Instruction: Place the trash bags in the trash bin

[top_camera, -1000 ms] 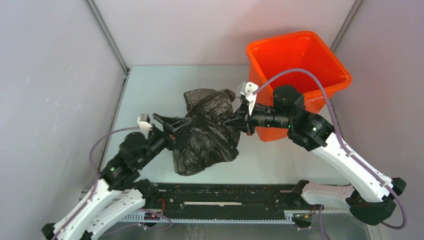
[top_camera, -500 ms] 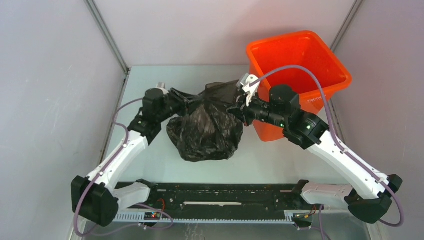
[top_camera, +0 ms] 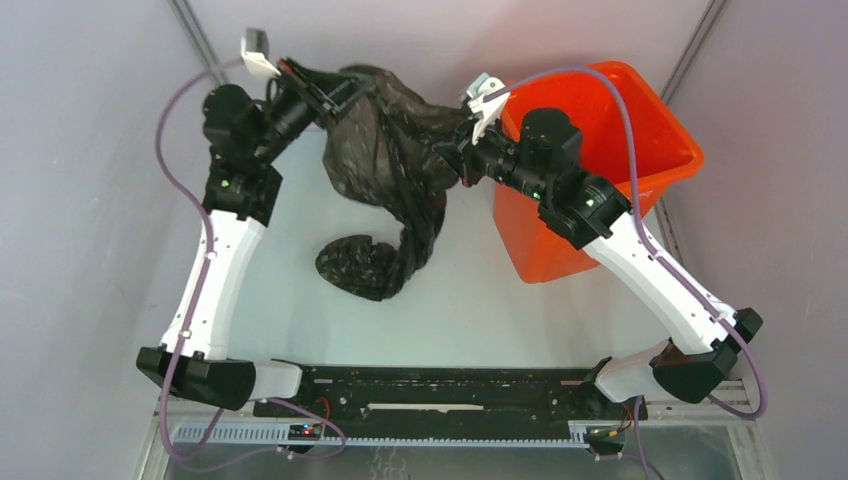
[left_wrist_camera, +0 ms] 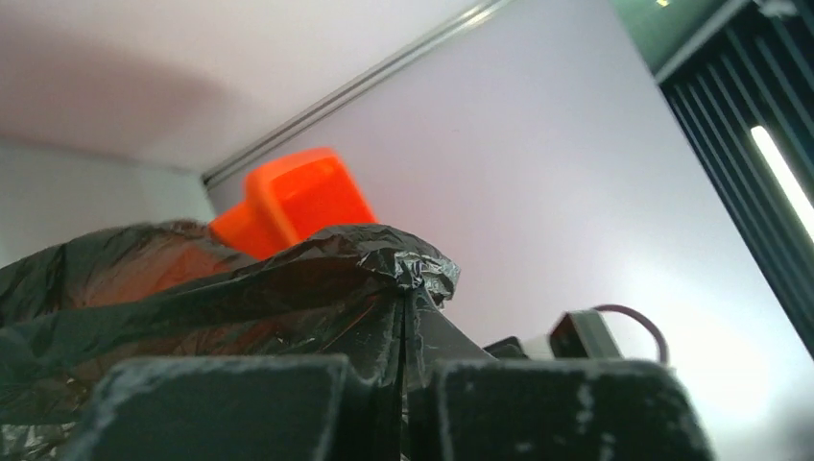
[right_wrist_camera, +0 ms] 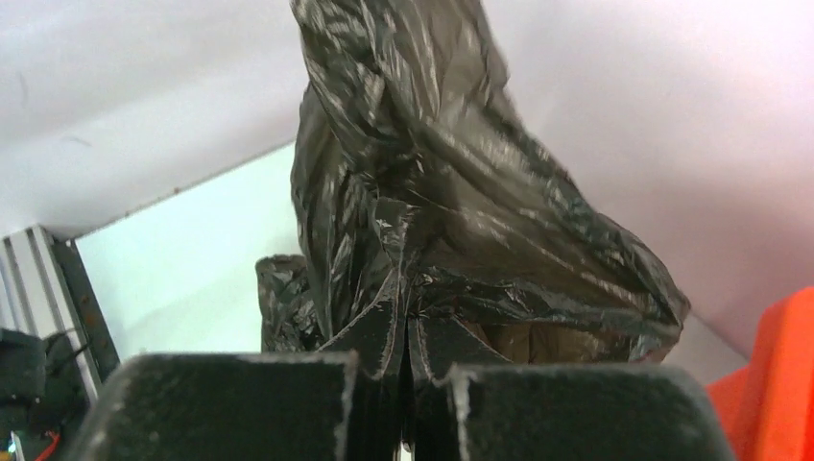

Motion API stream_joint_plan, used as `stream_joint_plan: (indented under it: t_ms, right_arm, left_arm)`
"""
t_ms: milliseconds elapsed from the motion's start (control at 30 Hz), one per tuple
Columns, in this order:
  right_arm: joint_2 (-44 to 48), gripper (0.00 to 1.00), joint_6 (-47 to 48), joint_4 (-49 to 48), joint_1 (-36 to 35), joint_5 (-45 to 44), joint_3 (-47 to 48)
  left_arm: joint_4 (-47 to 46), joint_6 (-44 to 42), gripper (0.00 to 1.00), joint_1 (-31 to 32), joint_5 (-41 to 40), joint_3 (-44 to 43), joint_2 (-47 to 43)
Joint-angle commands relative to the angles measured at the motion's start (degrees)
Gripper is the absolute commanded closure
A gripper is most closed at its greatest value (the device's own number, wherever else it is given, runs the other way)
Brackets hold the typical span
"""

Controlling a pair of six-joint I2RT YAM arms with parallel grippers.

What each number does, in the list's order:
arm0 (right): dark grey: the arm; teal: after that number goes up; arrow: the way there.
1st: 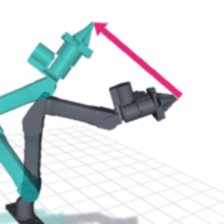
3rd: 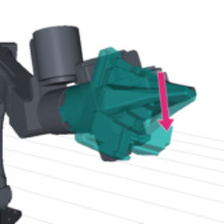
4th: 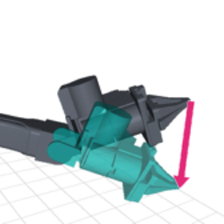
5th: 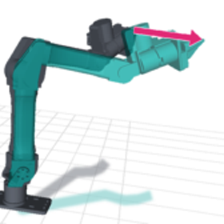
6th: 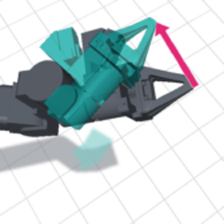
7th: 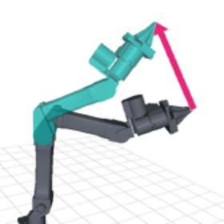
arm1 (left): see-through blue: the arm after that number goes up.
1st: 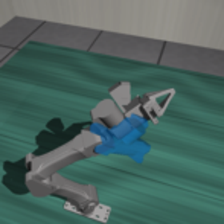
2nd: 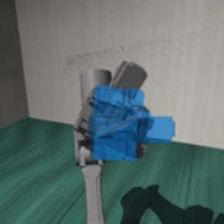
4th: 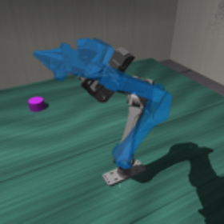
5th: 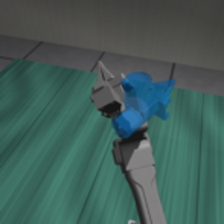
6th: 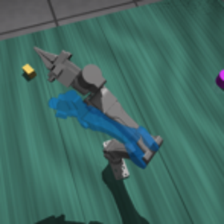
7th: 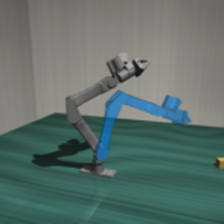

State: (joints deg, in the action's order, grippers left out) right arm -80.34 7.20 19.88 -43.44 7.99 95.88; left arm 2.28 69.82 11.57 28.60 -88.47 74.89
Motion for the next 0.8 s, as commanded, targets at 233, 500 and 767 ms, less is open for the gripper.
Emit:
stream_joint_plan:
  t_ms: [233,500,767]
  right_arm:
    - [13.09,0.5,-9.2,2.72,-4.96,-5.53,-6.27]
    - [25.27,0.2,-25.8,15.4,-5.67,-12.71,-15.8]
    - [25.1,0.07,-38.3,18.67,-1.89,-4.44,-10.97]
  left_arm:
    - [2.69,-22.57,1.0,10.83,7.5,-11.44,-0.89]
    - [4.69,-24.89,1.0,11.81,1.28,23.66,-26.52]
    - [13.91,-26.45,1.0,11.89,0.68,34.99,-41.21]
